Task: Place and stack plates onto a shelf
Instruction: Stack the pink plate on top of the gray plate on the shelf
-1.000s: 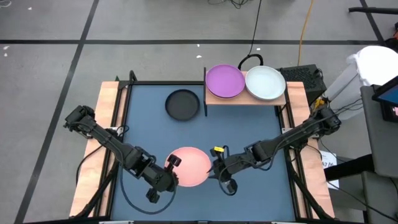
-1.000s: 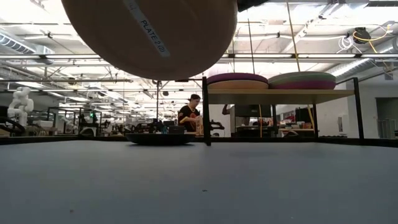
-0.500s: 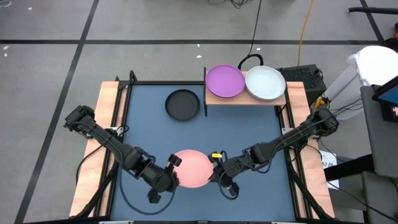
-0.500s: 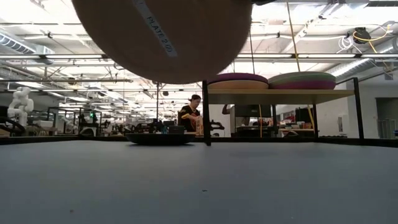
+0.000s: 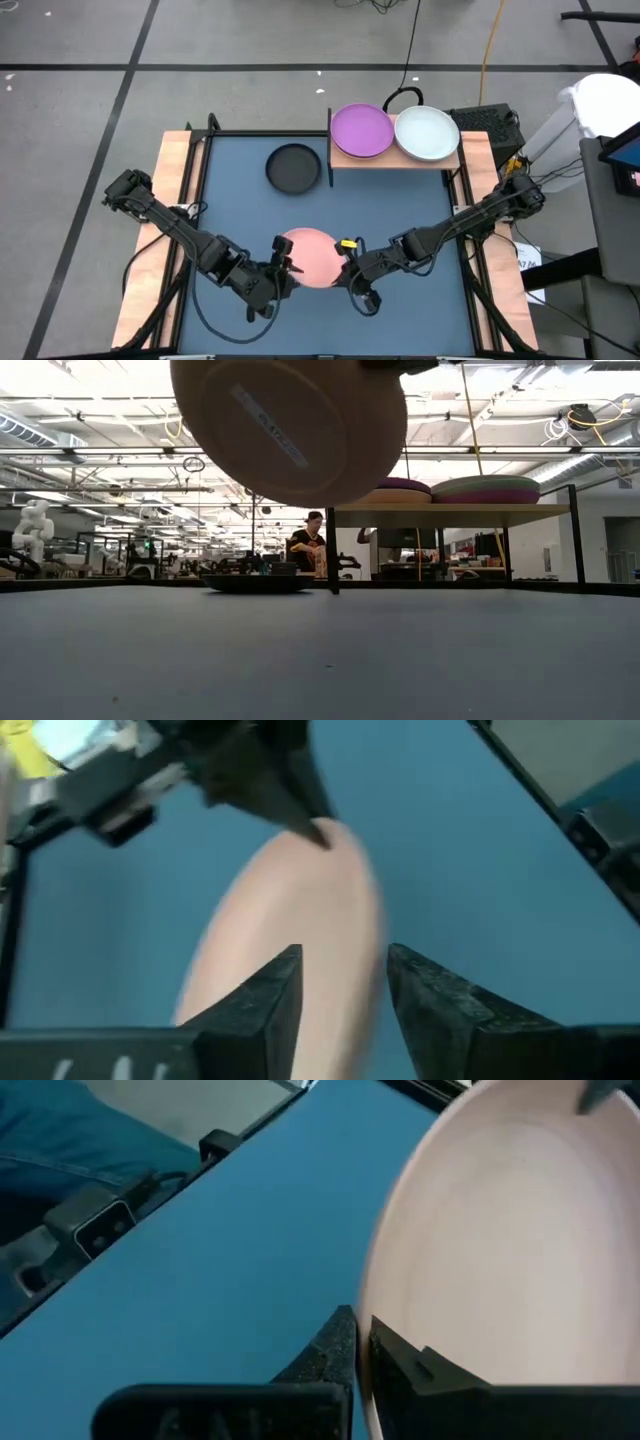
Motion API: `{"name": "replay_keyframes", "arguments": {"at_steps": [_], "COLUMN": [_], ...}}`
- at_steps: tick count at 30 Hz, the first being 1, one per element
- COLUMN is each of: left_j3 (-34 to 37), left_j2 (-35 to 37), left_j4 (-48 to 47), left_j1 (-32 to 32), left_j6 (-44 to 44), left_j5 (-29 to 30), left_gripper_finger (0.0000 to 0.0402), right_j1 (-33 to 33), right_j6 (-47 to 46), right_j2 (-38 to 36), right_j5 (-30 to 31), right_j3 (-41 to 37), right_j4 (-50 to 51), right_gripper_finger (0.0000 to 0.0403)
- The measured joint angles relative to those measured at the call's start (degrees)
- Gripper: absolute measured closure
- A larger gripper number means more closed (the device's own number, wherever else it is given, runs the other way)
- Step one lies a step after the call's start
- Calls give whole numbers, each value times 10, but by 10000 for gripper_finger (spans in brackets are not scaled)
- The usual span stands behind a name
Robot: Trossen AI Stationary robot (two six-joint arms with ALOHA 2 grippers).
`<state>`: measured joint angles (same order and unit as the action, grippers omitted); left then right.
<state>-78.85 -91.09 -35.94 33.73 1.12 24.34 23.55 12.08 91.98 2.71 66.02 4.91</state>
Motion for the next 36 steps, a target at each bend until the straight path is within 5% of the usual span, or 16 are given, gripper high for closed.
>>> {"name": "replay_keyframes", "arguments": {"at_steps": [11,24,30,36], "left_j3": [0,72,149,209], "left_j2": [9,13,13,13], "left_j4": [-26,-71,-35,35], "left_j1": [-11,-124,-229,-322], "left_j6": [2,-26,-11,35], "left_j5": [109,137,132,39], "left_gripper_finger": [227,227,227,227], "right_j1": [1,37,65,93], "right_j6": [-68,-218,-263,-302], "right_j2": [-33,-92,-98,-98], "right_j5": [40,79,111,132], "right_j3": [0,0,0,0], "right_j4": [113,234,261,271], "right_gripper_finger": [400,400,400,399]}}
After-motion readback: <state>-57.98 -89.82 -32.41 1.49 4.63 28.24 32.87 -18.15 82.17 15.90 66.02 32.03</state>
